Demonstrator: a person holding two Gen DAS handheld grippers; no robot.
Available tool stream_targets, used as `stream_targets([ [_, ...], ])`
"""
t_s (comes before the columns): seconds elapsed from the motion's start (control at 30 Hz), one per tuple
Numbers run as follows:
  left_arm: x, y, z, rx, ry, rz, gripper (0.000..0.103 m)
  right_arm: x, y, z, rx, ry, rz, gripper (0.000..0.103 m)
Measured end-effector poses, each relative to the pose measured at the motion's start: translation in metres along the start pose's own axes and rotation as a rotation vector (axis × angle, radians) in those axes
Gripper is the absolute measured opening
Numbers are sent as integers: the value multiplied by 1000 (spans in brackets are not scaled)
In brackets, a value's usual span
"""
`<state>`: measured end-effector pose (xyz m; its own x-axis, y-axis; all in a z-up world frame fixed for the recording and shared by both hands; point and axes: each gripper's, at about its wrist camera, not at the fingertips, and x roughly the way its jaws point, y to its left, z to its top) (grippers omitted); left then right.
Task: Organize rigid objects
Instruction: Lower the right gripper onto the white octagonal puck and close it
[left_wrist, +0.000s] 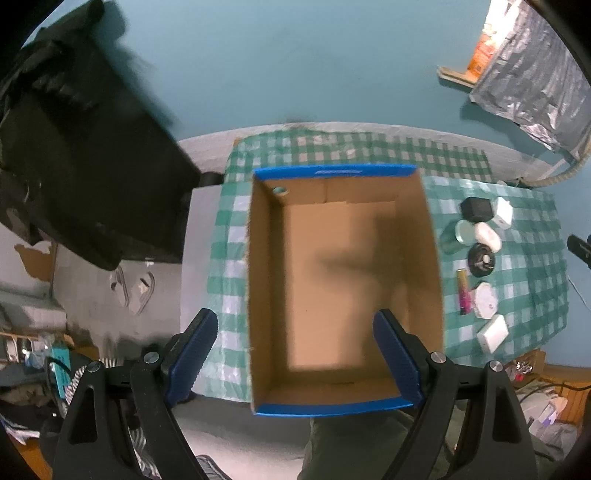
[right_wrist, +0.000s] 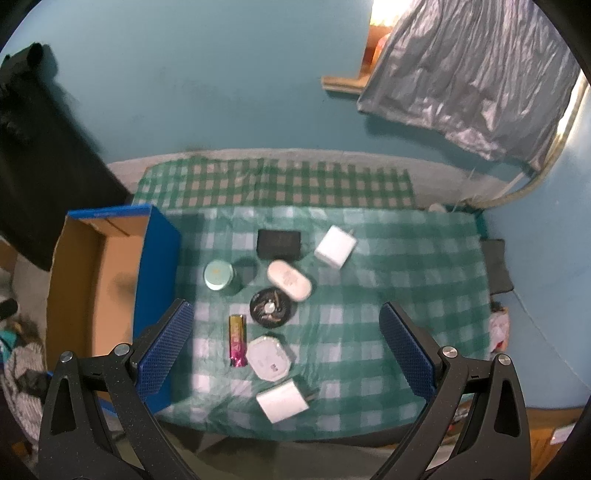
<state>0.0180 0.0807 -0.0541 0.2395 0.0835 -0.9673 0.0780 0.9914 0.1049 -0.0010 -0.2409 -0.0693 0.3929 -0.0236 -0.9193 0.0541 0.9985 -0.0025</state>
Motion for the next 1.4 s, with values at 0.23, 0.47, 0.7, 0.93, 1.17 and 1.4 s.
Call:
stream_targets([
  [0.23,32,23,-9,10,59,31,88,41,7,-18,-47,76,75,100],
  [0.47,67,45,-25,-16,132,11,87,87,17,-44,-112,149,115,100],
  [0.7,97,53,-44,-3,171,-3,87,126,18,-62,-202,227,119,100],
  [0.93,120,55,-58,-17,219,-22,87,162,17,-78,-284,308,81,100],
  [1.17,133,60,-64,-62,242,-56,87,185,22,-92,-350,360,71,94],
  [1.4,139,58,-66,-53,248,-61,68,195,25,-99,-356,363,90,82],
])
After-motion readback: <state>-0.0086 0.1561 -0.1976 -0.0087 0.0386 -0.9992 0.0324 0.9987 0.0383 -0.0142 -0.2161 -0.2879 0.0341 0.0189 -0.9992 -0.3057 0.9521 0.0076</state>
